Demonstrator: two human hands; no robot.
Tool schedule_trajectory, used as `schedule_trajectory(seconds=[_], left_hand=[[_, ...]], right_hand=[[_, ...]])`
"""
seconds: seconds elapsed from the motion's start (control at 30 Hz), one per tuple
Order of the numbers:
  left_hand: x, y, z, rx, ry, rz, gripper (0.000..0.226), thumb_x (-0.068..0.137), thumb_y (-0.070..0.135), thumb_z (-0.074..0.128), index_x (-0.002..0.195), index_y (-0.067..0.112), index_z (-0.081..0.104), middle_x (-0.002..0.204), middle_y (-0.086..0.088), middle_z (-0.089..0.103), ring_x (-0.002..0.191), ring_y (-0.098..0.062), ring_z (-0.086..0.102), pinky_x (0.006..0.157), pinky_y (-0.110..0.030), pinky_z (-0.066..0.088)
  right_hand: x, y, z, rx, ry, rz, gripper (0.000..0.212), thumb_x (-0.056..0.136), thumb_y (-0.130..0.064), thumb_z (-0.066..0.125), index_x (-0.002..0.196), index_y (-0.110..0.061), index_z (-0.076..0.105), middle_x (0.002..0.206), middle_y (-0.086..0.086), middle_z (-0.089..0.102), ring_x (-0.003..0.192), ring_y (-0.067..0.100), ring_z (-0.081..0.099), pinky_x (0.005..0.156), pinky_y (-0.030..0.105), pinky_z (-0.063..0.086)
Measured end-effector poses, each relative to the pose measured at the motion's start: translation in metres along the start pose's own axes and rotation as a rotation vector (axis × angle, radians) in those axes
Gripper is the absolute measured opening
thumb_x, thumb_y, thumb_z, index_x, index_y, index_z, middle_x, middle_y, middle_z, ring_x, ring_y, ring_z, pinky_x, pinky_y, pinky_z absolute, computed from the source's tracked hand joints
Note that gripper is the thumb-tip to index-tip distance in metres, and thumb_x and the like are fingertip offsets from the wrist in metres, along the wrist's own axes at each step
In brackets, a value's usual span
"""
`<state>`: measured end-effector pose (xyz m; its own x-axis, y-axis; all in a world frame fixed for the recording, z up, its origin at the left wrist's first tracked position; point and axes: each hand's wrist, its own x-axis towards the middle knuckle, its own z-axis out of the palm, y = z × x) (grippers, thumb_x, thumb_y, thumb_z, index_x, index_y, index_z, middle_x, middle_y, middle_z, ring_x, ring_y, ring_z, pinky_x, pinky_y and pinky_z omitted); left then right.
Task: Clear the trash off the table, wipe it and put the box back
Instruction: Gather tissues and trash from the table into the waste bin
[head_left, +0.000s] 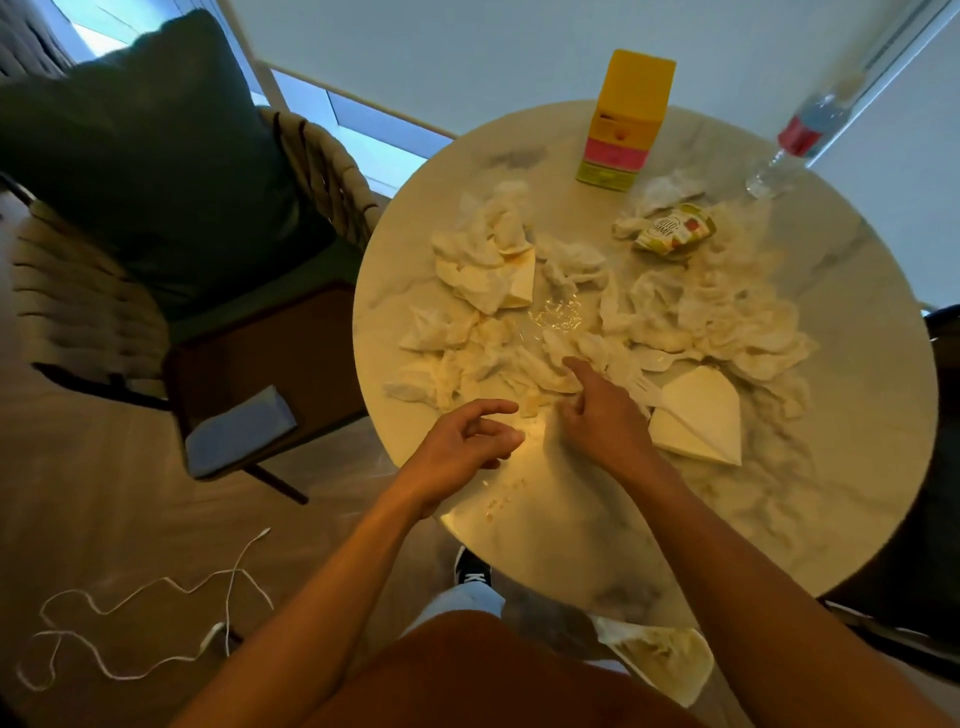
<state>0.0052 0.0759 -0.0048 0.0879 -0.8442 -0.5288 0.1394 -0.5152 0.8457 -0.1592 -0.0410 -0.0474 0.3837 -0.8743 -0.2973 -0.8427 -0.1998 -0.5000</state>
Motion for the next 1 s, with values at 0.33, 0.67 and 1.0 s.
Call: schedule_trajectory(seconds=[0.33,0.67,1.0], left_hand=[[0.009,-0.002,-0.003,0.079,0.078,0.090,0.035,0.085,0.019,0.070,0.113,0.038,0.062,0.107,0.003,0.062,0.086,-0.012,0.062,0.079,-0.024,0.054],[0.002,-0.005,-0.010,-0.038,-0.027,0.148,0.033,0.080,-0.001,0.070,0.107,0.018,0.070,0.101,0.005,0.072,0.099,-0.009,0.067,0.083,-0.022,0.053],[-0.013,-0.018,-0.038,-0.097,0.187,0.040,0.027,0.074,-0.008,0.072,0.088,0.015,0.070,0.083,0.008,0.074,0.080,-0.001,0.068,0.071,-0.019,0.056]], right_hand=[[-0.019,-0.018,-0.012,0.146,0.204,0.058,0.012,0.095,-0.022,0.053,0.097,-0.019,0.064,0.095,0.001,0.058,0.081,0.012,0.053,0.075,0.030,0.047],[-0.068,-0.058,-0.010,0.723,-0.188,0.052,0.010,0.088,-0.005,0.060,0.087,-0.010,0.068,0.085,0.008,0.068,0.082,0.021,0.067,0.077,0.035,0.059],[0.014,-0.058,0.021,0.157,0.010,-0.046,0.047,0.092,-0.029,0.057,0.137,-0.022,0.046,0.124,0.007,0.053,0.106,0.023,0.056,0.089,0.035,0.045]])
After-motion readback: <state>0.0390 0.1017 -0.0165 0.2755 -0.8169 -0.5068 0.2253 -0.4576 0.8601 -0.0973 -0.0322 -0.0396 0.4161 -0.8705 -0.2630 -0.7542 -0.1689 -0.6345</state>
